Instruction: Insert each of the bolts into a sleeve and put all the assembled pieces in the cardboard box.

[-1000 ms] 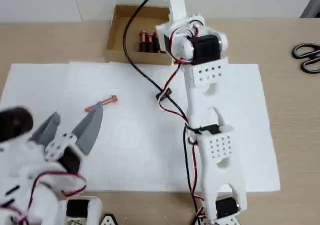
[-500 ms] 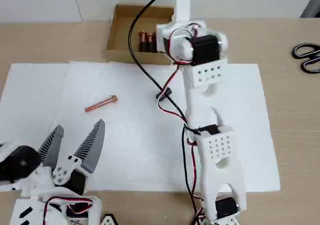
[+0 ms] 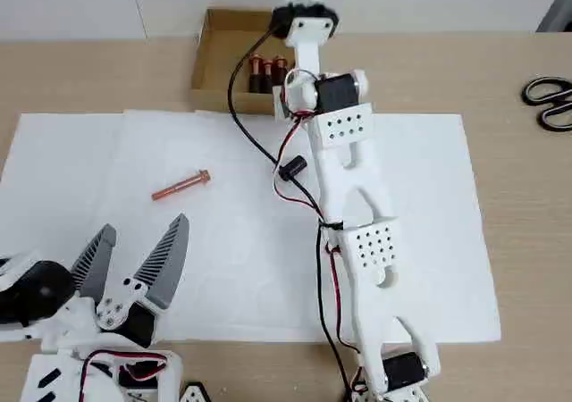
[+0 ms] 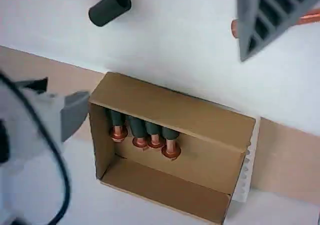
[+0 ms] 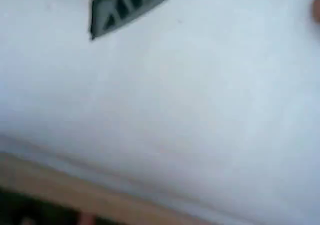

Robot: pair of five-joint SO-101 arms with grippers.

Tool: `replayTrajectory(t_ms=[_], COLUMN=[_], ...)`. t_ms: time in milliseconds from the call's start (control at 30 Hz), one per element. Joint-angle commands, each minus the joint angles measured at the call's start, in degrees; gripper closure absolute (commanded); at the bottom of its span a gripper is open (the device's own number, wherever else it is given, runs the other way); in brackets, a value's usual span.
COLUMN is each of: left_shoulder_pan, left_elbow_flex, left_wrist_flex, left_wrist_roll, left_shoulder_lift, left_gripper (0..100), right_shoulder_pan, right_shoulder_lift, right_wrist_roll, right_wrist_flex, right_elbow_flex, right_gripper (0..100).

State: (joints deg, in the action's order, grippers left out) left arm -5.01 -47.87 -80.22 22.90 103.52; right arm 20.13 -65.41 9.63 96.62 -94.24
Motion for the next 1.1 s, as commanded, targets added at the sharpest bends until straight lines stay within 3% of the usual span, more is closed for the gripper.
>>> replayTrajectory(t_ms=[0, 100, 400, 567, 800, 933, 1067], left_shoulder_pan=[0.0, 0.09, 0.09, 0.18, 0.18, 2.9, 5.19], left_elbow_flex=[-0.22, -0.92, -1.63, -1.01, 2.77, 2.68, 2.68], left_wrist_flex=[1.14, 1.05, 1.05, 0.35, -1.41, -1.41, -1.23], left_wrist_roll=[-0.18, -0.18, -0.18, -0.18, -0.18, -0.09, -0.09], left_shoulder_lift=[0.26, 0.26, 0.18, -3.6, -12.31, -12.22, -12.4], left_gripper=[68, 68, 68, 68, 68, 68, 68], right_shoulder_pan=[-0.13, 0.13, -0.92, -3.21, -4.62, -2.42, 1.19], right_shoulder_lift=[-1.19, -2.95, -2.68, 4.62, 23.16, 30.37, 31.78], right_wrist_roll=[0.53, 0.53, 0.18, -1.32, -1.58, -1.05, 3.96], right_wrist_flex=[0.22, 0.22, 0.22, 0.31, 0.22, 0.04, 0.04], right_elbow_flex=[-1.67, -1.67, -1.76, 2.55, 31.91, 43.34, 44.57], right_gripper=[77.5, 78.7, 96.5, 90.9, 75.8, 75.3, 75.3])
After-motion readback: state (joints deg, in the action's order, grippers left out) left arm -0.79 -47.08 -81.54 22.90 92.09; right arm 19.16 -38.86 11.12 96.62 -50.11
